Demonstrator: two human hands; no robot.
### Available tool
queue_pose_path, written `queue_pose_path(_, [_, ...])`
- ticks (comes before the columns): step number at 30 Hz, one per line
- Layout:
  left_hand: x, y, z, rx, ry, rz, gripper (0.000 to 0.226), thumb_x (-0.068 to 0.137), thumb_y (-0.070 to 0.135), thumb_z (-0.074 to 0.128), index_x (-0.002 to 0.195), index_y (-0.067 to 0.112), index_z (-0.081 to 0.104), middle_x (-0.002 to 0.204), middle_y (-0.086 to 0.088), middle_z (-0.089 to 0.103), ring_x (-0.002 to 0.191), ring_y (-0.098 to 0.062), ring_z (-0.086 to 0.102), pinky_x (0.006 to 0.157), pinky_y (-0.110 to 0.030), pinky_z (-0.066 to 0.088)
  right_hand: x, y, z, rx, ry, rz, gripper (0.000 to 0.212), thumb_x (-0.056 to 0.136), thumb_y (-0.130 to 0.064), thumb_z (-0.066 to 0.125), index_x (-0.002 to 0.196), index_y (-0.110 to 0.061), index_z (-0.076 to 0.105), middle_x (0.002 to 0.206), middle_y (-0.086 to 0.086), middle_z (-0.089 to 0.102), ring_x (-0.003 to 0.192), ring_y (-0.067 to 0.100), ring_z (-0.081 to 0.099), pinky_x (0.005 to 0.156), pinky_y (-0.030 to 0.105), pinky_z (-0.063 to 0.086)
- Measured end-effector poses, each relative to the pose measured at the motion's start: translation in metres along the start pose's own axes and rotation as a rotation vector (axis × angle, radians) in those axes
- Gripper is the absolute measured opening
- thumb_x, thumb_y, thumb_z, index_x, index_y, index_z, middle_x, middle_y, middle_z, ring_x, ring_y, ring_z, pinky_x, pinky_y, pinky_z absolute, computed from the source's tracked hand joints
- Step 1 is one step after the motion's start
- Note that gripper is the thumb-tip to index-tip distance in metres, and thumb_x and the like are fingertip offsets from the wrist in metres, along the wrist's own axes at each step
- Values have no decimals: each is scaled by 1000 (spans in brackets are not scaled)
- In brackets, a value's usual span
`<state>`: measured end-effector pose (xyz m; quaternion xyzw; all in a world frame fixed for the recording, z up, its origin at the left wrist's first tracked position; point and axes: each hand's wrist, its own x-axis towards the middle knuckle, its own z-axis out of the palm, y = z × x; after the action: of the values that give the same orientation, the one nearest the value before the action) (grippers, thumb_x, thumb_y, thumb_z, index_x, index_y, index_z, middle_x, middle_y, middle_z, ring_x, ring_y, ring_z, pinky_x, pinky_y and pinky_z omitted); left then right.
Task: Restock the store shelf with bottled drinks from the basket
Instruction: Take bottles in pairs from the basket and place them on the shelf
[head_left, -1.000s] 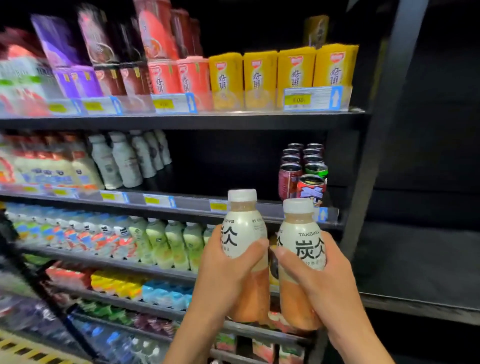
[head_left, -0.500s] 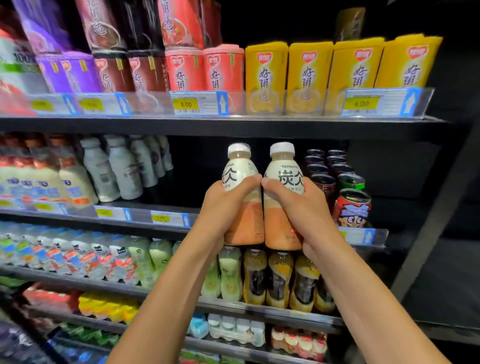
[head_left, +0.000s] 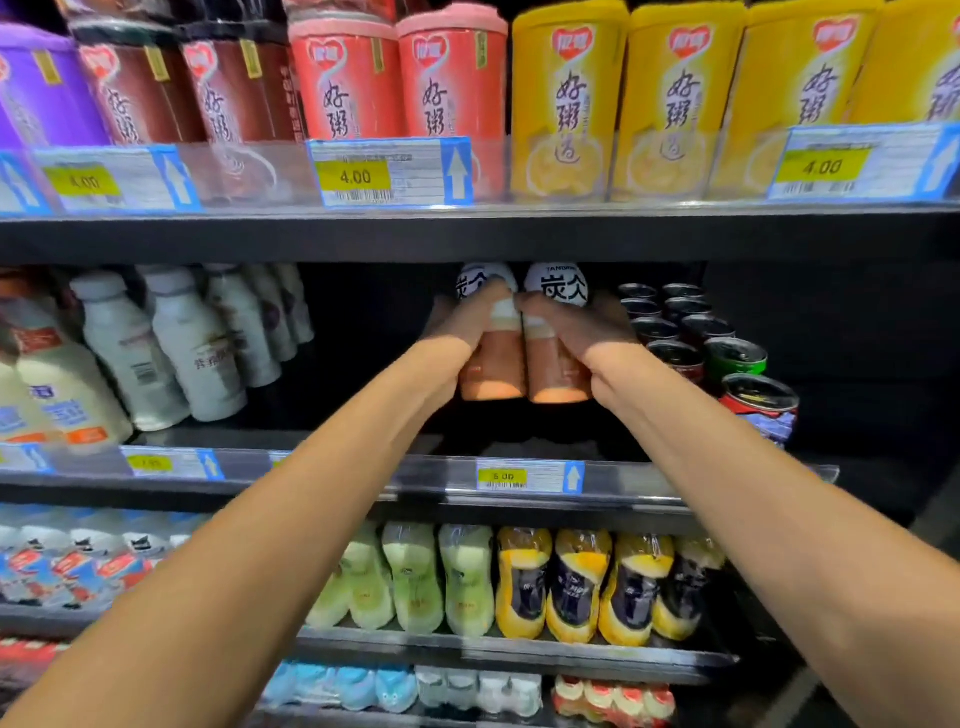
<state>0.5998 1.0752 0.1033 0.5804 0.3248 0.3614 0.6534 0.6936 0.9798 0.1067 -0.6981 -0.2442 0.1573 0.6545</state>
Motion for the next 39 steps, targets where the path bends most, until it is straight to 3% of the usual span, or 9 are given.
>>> queue_pose_path(2, [14, -5, 1, 61, -29, 53, 96, 53, 55, 75, 135, 14, 47, 107, -8, 71, 87, -23, 73, 77, -42, 61, 14, -1, 3, 10, -28, 15, 75, 44, -49, 87, 109, -17, 67, 95, 4, 75, 78, 21, 73, 63, 36, 62])
queue_pose_path(4, [27, -12, 1, 93, -38, 100, 99, 64, 56, 73, 143, 13, 32, 118, -7, 65, 100, -22, 68, 89, -44, 57, 28, 4, 7, 43, -66, 45, 66, 54, -38, 89, 112, -18, 65, 95, 4, 75, 76, 20, 74, 58, 32, 60])
queue_pose_path(8, [55, -27, 5, 131, -58, 146, 95, 73, 46, 72, 144, 4, 25, 114, -3, 61, 104, -18, 62, 93, -38, 53, 53, 21, 19, 34, -62, 58, 66, 56, -29, 89, 115, -17, 63, 98, 6, 74, 83, 24, 73, 74, 47, 61])
queue_pose_path(13, [84, -38, 11, 167, -16, 146, 86, 62, 29, 78, 133, 5, 36, 109, -8, 60, 102, -24, 64, 86, -39, 54, 80, 35, 25, -60, -50, 26, 66, 64, -17, 89, 120, -14, 55, 107, 6, 70, 94, 24, 69, 86, 46, 57])
queue_pose_path(18, [122, -44, 4, 281, -88, 204, 102, 45, 46, 85, 131, 8, 46, 113, -6, 68, 98, -18, 70, 86, -42, 58, 103, 45, 28, -266, -74, -84, 86, 62, -40, 90, 133, -17, 47, 123, 2, 64, 109, 21, 64, 94, 41, 54])
queue_pose_path(24, [143, -53, 4, 429, -8, 282, 72, 75, 48, 80, 130, 13, 49, 122, -3, 64, 108, -20, 64, 94, -39, 53, 126, 49, 38, -315, -41, -58, 84, 68, -42, 86, 133, -18, 40, 127, 3, 61, 113, 24, 61, 92, 39, 53])
queue_pose_path(26, [152, -56, 3, 446, 8, 292, 69, 75, 49, 79, 127, 12, 53, 122, -5, 65, 109, -22, 64, 96, -41, 53, 133, 52, 41, -308, 1, -29, 85, 69, -41, 86, 134, -15, 37, 129, 5, 59, 115, 24, 60, 88, 34, 51])
queue_pose_path(35, [181, -59, 2, 406, 40, 222, 64, 67, 48, 86, 112, 11, 61, 110, -3, 69, 98, -17, 68, 86, -33, 57, 152, 60, 55, -314, 33, -42, 78, 70, -40, 85, 128, -16, 39, 130, 7, 58, 116, 26, 60, 95, 40, 52])
queue_pose_path(39, [190, -57, 1, 391, -15, 188, 74, 54, 54, 87, 110, 10, 67, 105, -5, 73, 92, -17, 71, 85, -38, 59, 160, 63, 59, -317, 58, -42, 78, 68, -41, 86, 127, -18, 39, 131, 9, 56, 115, 27, 59, 93, 40, 52])
